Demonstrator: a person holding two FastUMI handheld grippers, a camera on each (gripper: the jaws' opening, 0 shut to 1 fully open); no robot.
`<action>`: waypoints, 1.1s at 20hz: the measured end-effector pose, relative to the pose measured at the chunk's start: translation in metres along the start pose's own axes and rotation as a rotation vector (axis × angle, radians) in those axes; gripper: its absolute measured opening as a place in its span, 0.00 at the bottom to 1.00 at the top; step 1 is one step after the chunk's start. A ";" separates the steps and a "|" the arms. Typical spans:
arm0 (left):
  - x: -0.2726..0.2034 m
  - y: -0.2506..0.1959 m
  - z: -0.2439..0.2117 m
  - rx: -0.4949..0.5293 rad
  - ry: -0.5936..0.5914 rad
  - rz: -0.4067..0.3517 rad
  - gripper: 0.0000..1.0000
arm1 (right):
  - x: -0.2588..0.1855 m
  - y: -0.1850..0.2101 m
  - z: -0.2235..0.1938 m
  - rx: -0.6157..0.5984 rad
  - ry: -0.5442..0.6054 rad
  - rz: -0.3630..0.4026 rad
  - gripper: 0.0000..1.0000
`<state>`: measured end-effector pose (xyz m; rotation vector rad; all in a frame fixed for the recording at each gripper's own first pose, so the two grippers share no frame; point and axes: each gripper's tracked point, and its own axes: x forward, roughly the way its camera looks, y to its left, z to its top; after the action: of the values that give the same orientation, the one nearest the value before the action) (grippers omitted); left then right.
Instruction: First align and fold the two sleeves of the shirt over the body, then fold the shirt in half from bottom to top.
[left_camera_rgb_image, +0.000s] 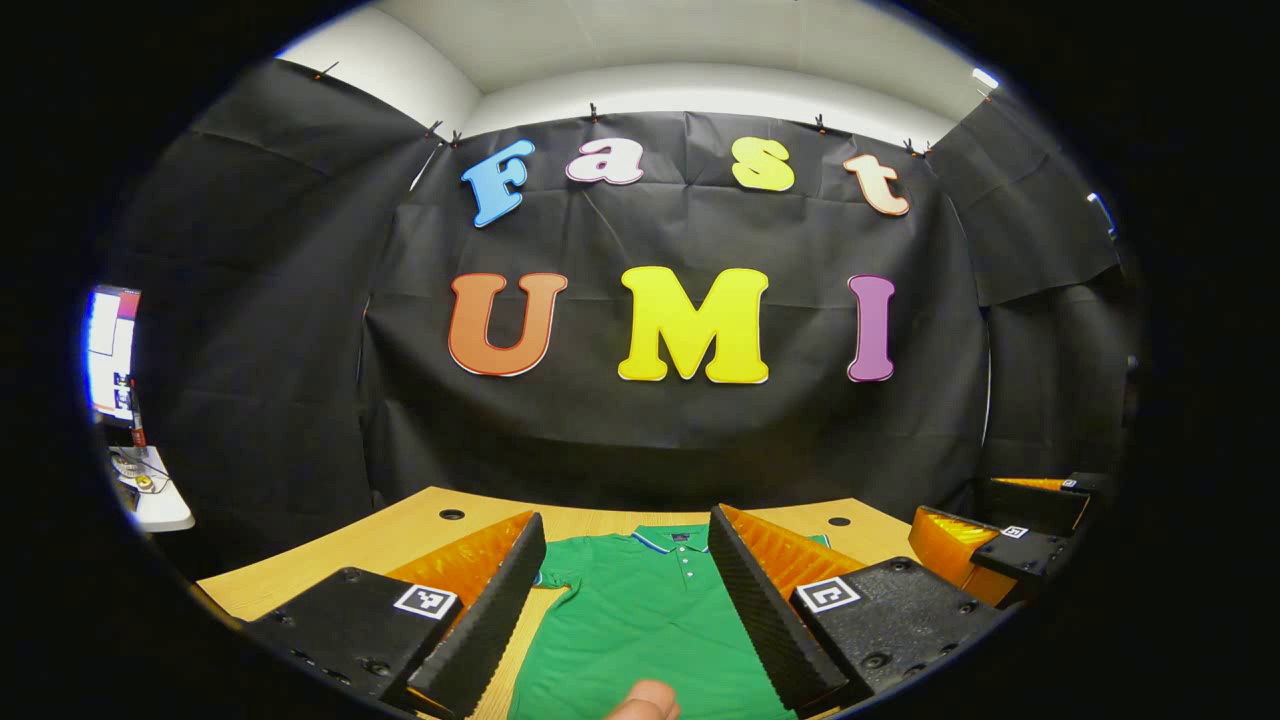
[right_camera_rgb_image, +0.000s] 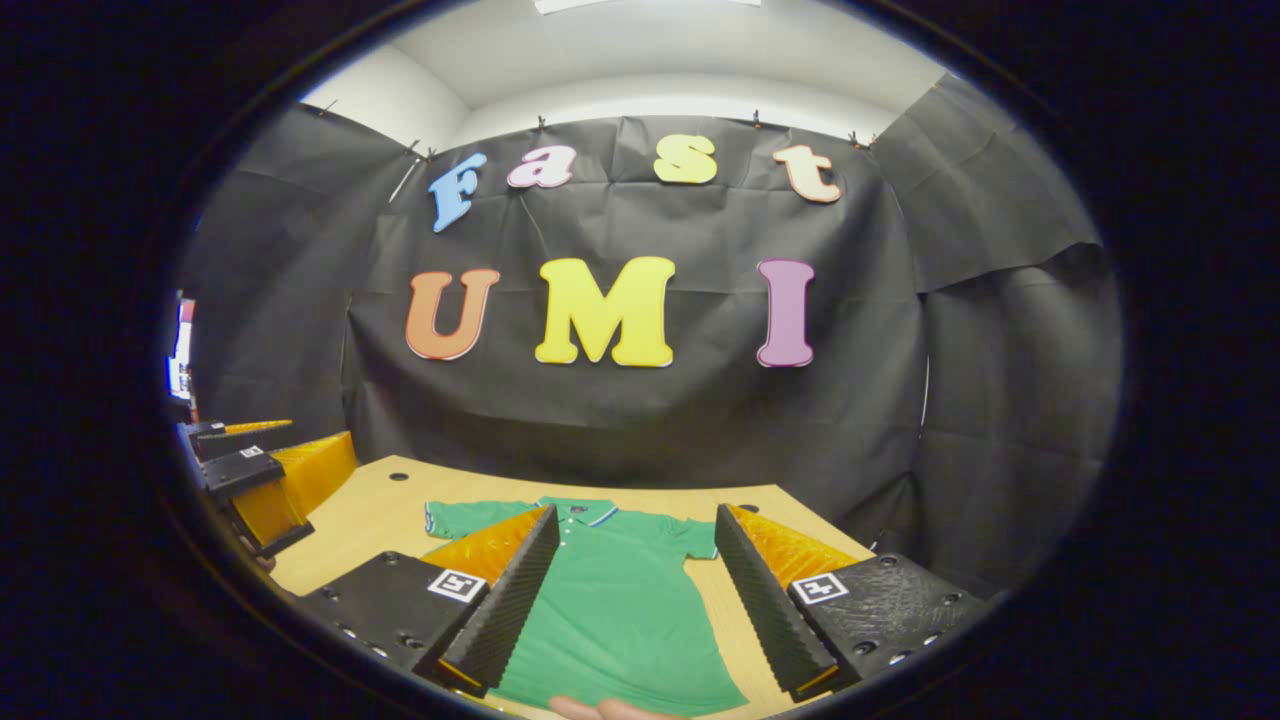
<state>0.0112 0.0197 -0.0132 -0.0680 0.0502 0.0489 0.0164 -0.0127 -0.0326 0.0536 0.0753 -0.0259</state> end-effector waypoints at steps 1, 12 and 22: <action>0.001 -0.001 -0.001 0.004 0.003 -0.002 1.00 | 0.001 -0.002 -0.004 0.013 0.017 0.000 0.95; 0.013 -0.021 -0.021 0.041 0.042 -0.043 1.00 | 0.023 -0.043 -0.009 0.026 0.031 -0.058 0.95; 0.051 -0.018 -0.060 0.033 0.115 -0.021 1.00 | 0.136 -0.105 0.021 -0.085 -0.057 -0.139 0.96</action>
<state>0.0604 0.0006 -0.0741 -0.0382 0.1651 0.0234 0.1502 -0.1221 -0.0280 -0.0376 0.0232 -0.1634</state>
